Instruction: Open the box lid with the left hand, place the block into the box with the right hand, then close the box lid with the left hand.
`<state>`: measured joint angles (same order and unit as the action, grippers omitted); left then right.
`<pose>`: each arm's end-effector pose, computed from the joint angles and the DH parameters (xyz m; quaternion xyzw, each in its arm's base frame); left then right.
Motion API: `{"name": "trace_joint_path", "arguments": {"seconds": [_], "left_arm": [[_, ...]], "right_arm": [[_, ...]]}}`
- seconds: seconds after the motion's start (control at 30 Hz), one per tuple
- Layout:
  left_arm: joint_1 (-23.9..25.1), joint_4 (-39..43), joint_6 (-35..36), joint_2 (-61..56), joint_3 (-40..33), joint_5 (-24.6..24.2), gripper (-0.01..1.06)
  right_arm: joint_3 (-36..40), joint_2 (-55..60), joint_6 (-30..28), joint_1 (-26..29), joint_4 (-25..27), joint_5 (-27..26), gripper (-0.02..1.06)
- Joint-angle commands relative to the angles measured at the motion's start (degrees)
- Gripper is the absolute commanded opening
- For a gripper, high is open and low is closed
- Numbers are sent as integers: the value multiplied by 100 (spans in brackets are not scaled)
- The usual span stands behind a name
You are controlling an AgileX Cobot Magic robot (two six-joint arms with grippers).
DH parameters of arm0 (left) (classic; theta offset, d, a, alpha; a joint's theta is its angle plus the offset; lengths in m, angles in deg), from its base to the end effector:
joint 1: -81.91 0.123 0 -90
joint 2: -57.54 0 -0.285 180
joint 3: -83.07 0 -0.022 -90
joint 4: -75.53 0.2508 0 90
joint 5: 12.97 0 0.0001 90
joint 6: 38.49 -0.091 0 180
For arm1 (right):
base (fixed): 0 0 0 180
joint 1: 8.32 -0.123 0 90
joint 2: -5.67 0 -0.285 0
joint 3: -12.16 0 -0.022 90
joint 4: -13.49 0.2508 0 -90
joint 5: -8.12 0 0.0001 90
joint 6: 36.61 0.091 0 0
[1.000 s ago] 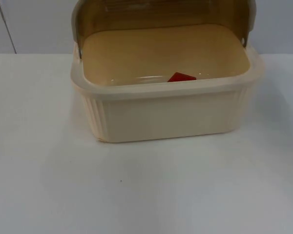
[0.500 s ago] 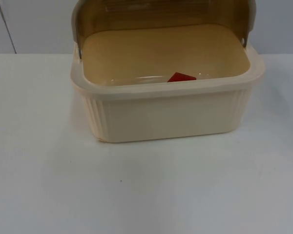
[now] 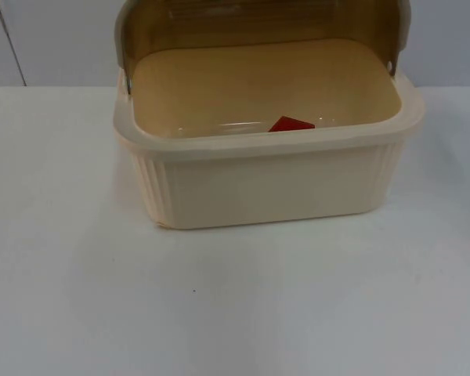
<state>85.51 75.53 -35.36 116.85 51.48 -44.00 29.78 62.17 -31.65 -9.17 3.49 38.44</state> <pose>0.1825 0.0115 0.3379 -0.0513 0.8728 0.0020 0.4853 0.1659 -0.0055 0.4283 -0.0043 0.7880 -0.0498 0.6136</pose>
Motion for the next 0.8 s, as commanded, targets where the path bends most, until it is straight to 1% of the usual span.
{"name": "trace_joint_path", "arguments": {"seconds": [0.0, 0.07, 0.23, 0.3, 0.33, 0.37, 0.4, 0.5, 0.6, 0.63, 0.7, 0.73, 0.77], "left_arm": [[-19, -47, 63, 0, -32, -41, 105], [-19, -47, 267, 0, -32, -52, 105], [-19, -47, 289, 0, -32, 52, 105], [-19, 69, 289, 0, -32, 302, 105], [-19, 144, 289, 0, -32, 501, 105], [-19, 144, 289, 0, -32, 501, 105], [-19, 237, 289, 0, -32, 708, 105], [-19, 231, 289, 0, -32, 1135, 105], [-19, 230, 289, 42, 17, 1191, 105], [-19, 230, 136, 172, 201, 950, 105], [-19, 145, -92, 399, 412, 910, 105], [-19, 145, -92, 399, 412, 910, 105], [-19, 57, -225, 576, 617, 910, 105]], "right_arm": [[16, -33, -49, 30, -30, -10, 105], [16, -33, -49, 30, -30, -10, 105], [16, -33, -49, 30, -30, -10, 105], [16, -33, -49, 30, -30, -30, 105], [16, -33, -49, 30, -30, -30, 105], [16, -33, -49, 30, -30, -30, 105], [16, -33, -49, 30, -30, -30, 105], [16, -33, -49, 30, -30, -30, 105], [16, -33, -49, 30, -30, -30, 105], [16, -33, -49, 30, -30, -30, 105], [16, -33, -49, 30, -30, -30, 105], [16, -33, -49, 30, -30, -30, 105], [16, -33, -49, 30, -30, -30, 105]]}}
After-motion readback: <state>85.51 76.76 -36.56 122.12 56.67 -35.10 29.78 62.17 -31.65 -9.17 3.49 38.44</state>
